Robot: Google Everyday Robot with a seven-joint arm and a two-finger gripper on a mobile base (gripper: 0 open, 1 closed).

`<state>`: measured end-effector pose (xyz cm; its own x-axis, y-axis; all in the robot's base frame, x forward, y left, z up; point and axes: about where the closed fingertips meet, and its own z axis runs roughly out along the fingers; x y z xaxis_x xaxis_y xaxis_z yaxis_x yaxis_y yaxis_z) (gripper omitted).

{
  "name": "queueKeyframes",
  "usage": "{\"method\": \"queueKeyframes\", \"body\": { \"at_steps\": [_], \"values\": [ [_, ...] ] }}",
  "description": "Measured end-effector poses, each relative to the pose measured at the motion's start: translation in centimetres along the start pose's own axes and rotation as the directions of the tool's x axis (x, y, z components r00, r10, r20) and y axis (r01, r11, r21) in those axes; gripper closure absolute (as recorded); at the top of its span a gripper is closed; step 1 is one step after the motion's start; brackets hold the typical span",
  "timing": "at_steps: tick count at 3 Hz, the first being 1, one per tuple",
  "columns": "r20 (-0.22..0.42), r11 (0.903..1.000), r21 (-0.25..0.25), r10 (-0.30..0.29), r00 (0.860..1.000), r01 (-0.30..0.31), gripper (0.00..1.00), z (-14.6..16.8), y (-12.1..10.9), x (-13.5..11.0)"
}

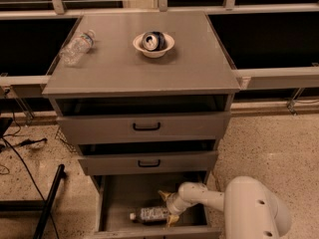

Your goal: Place blue plastic bottle into bottom drawer

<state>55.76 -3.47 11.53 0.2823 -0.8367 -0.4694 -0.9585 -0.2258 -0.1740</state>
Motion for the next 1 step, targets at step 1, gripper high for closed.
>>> {"method": "queueKeyframes", "body": {
  "at_steps": [1],
  "values": [
    [0.0,1.0,0.0,0.0,1.0,0.0,0.0,0.0,0.0,0.0]
  ]
}}
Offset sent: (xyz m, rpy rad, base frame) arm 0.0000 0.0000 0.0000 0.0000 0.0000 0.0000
